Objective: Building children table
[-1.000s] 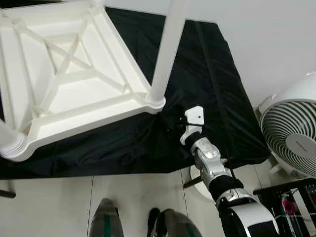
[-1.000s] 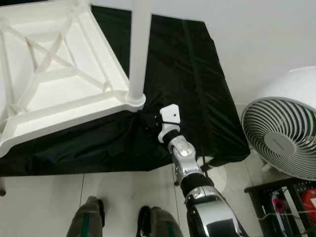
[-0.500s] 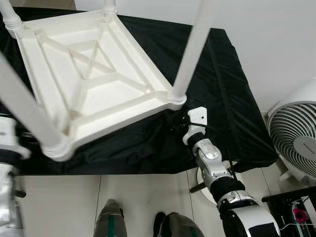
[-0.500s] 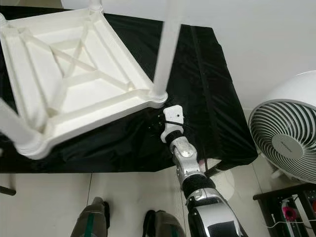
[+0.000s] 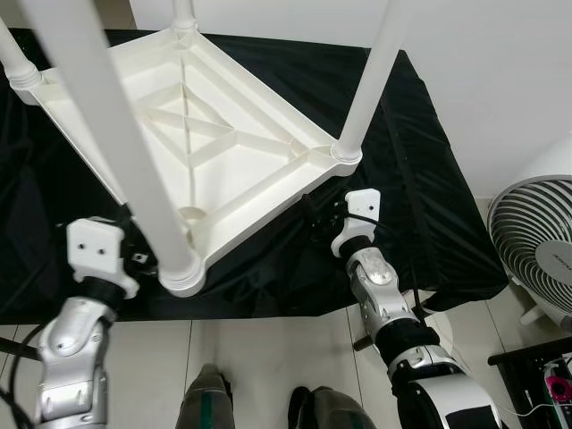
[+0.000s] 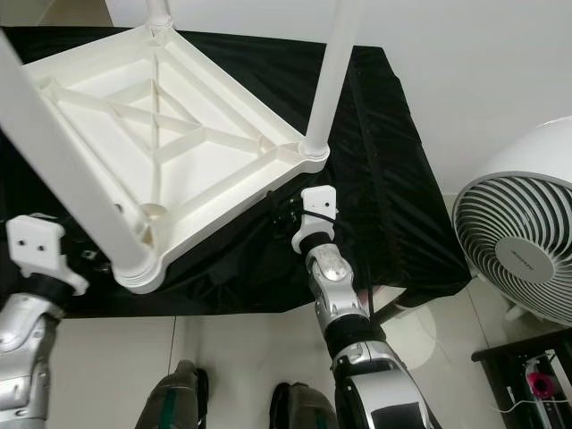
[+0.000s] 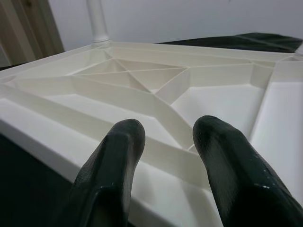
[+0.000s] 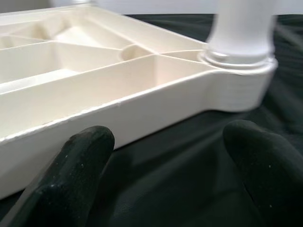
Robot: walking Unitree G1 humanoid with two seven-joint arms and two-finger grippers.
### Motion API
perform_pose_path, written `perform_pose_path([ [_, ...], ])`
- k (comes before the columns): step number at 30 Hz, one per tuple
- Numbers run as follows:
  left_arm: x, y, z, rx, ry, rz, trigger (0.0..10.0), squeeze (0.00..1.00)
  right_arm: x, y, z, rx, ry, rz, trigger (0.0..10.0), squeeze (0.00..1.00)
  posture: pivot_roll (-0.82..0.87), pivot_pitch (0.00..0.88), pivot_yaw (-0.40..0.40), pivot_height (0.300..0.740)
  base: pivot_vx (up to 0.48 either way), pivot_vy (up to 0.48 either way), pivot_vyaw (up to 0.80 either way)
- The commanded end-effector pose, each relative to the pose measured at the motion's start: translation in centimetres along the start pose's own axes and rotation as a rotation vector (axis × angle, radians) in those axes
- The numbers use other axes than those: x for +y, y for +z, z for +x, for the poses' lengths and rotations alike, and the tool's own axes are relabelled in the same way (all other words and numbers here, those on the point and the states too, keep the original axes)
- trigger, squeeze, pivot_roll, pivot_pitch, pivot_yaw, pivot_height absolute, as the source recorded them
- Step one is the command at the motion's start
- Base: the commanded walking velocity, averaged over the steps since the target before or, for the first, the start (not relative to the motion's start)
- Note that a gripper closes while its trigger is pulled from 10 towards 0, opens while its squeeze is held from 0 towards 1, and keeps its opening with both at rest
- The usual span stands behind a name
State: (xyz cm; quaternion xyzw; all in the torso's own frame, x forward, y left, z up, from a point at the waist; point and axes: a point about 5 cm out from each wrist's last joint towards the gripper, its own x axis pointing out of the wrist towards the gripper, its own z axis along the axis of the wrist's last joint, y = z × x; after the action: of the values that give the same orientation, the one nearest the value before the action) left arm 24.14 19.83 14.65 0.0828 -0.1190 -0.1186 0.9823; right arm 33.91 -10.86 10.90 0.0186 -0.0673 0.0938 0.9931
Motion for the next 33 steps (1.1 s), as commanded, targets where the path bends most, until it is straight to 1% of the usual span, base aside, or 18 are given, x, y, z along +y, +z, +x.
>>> perform_pose_path([
  [1, -0.8, -0.1, 0.4, 0.01, 0.025, -0.02, 10.0, 0.0, -0.2, 0.0, 0.0, 0.009, -0.04, -0.007, 10.0, 0.0, 0.17, 0.1, -0.008, 0.74, 0.0, 0.0, 0.0],
  [2, -0.8, -0.1, 0.4, 0.01, 0.025, -0.02, 10.0, 0.0, -0.2, 0.0, 0.0, 0.009, -0.04, -0.007, 10.0, 0.0, 0.17, 0.1, -0.008, 0.74, 0.0, 0.0, 0.0],
  [4, -1.7, 0.3, 1.2, -0.029, 0.007, -0.049, 10.0, 0.0, -0.7, 0.2, 0.0, -0.003, -0.063, -0.078, 10.0, 0.0, 0.17, 0.098, -0.014, 0.74, 0.0, 0.0, 0.0],
  [5, -1.7, 0.3, 1.2, -0.029, 0.007, -0.049, 10.0, 0.0, -0.7, 0.2, 0.0, -0.003, -0.063, -0.078, 10.0, 0.0, 0.17, 0.098, -0.014, 0.74, 0.0, 0.0, 0.0],
  [6, -2.9, 0.4, 2.5, -0.041, -0.019, -0.08, 10.0, 0.0, -0.8, 0.0, -0.5, -0.009, -0.053, -0.081, 10.0, 0.0, 0.15, 0.098, -0.031, 0.74, 0.0, 0.0, 0.0],
  [7, -3.2, 0.5, 2.9, -0.04, -0.024, -0.091, 10.0, 0.0, -0.9, 0.0, -0.7, -0.01, -0.049, -0.075, 10.0, 0.0, 0.14, 0.099, -0.033, 0.74, 0.0, 0.0, 0.0],
  [12, -5.2, -0.2, 3.5, -0.026, -0.085, -0.093, 10.0, 0.0, -1.2, 0.1, -1.2, -0.028, -0.028, -0.054, 10.0, 0.0, 0.11, 0.106, -0.042, 0.74, 0.0, 0.0, 0.0],
  [13, -5.2, -0.2, 3.5, -0.026, -0.085, -0.093, 10.0, 0.0, -1.2, 0.1, -1.2, -0.028, -0.028, -0.054, 10.0, 0.0, 0.11, 0.106, -0.042, 0.74, 0.0, 0.0, 0.0],
  [14, -6.5, -0.3, 4.3, -0.035, -0.1, -0.123, 10.0, 0.0, -1.3, 0.4, -1.4, -0.054, -0.019, -0.039, 10.0, 0.0, 0.1, 0.107, -0.049, 0.74, 0.0, 0.0, 0.0],
  [16, -7.0, -0.3, 4.6, -0.038, -0.103, -0.136, 10.0, 0.0, -1.3, 0.5, -1.5, -0.06, -0.01, -0.029, 10.0, 0.0, 0.1, 0.107, -0.05, 0.74, 0.0, 0.0, 0.0],
  [19, -7.6, -0.3, 5.1, -0.038, -0.115, -0.144, 10.0, 0.0, -1.0, 0.8, -1.6, -0.069, 0.036, 0.009, 10.0, 0.0, 0.09, 0.104, -0.056, 0.74, 0.0, 0.0, 0.0],
  [21, -8.1, -0.2, 5.6, -0.038, -0.17, -0.105, 10.0, 0.0, -0.6, 1.6, -1.9, -0.084, 0.175, 0.022, 10.0, 0.0, 0.09, 0.093, -0.057, 0.74, 0.0, 0.0, 0.0],
  [23, -7.7, -0.4, 5.5, -0.029, -0.211, -0.048, 10.0, 0.0, -0.9, 2.3, -2.3, -0.082, 0.282, 0.012, 10.0, 0.0, 0.09, 0.087, -0.058, 0.74, 0.0, 0.0, 0.0],
  [27, -6.7, -0.7, 5.3, -0.015, -0.224, -0.003, 10.0, 0.0, -1.5, 3.0, -2.6, -0.076, 0.359, 0.006, 10.0, 0.0, 0.09, 0.085, -0.057, 0.74, 0.0, 0.0, 0.0],
  [28, -5.3, -1.0, 4.9, -0.003, -0.219, 0.039, 10.0, 0.0, -2.3, 3.6, -3.1, -0.057, 0.44, 0.008, 10.0, 0.0, 0.08, 0.075, -0.057, 0.74, 0.0, 0.0, 0.0],
  [29, -5.3, -1.0, 4.9, -0.003, -0.219, 0.039, 10.0, 0.0, -2.3, 3.6, -3.1, -0.057, 0.44, 0.008, 10.0, 0.0, 0.08, 0.075, -0.057, 0.74, 0.0, 0.0, 0.0],
  [30, -3.8, -1.5, 4.3, 0.019, -0.221, 0.091, 10.0, 0.0, -3.2, 4.5, -3.6, -0.048, 0.526, -0.005, 10.0, 0.0, 0.08, 0.068, -0.056, 0.74, 0.0, 0.0, 0.0],
  [33, -3.3, -1.7, 3.9, 0.035, -0.232, 0.098, 10.0, 0.0, -3.5, 4.9, -4.0, -0.032, 0.594, -0.005, 10.0, 0.0, 0.08, 0.064, -0.055, 0.74, 0.0, 0.0, 0.0],
])
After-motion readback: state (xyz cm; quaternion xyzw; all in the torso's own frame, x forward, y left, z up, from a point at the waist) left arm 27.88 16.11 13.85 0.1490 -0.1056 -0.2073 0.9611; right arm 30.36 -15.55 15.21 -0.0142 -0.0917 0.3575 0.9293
